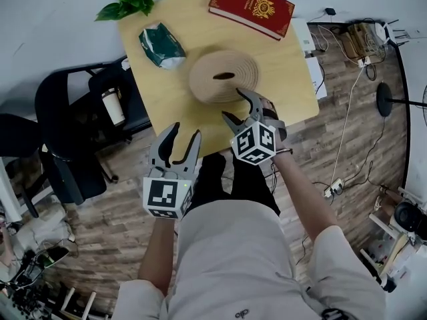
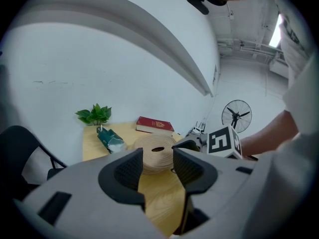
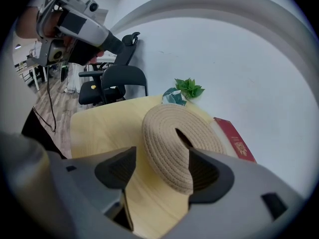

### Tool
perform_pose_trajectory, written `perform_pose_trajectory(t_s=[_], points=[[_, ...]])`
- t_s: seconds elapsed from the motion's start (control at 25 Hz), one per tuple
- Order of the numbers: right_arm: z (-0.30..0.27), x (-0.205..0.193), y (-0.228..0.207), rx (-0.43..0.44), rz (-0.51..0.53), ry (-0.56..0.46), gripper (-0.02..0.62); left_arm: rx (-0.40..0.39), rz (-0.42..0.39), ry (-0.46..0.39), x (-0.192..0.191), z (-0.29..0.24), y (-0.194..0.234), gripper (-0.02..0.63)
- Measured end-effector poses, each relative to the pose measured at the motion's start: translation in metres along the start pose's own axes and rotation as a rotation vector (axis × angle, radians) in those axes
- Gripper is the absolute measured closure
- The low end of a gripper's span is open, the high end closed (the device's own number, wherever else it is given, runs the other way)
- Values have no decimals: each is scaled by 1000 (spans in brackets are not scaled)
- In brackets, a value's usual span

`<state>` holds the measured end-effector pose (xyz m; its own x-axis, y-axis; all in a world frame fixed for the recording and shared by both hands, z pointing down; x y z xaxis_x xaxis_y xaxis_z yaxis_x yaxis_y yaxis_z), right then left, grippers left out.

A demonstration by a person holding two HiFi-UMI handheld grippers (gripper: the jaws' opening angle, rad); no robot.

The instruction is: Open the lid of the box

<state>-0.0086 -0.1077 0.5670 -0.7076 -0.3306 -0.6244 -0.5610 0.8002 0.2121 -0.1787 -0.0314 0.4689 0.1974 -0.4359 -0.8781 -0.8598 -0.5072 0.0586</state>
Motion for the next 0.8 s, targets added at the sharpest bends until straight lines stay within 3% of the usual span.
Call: perform_pose_trajectory(t_s=[0.8], points=[[-27, -4, -3, -39, 208, 58, 286, 11, 9, 15, -8, 2, -3, 431]])
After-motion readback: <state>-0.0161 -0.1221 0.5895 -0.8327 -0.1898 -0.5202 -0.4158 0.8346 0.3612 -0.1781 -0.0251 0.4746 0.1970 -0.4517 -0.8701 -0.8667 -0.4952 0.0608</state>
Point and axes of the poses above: the fingertips, and each gripper's own axes: z backward along the fingers, y to its left, x out of its top, the point moved 8 cm from there along z, backward along the fingers, and after that the axes turned 11 degrees about -z, right-handed, at the moved point
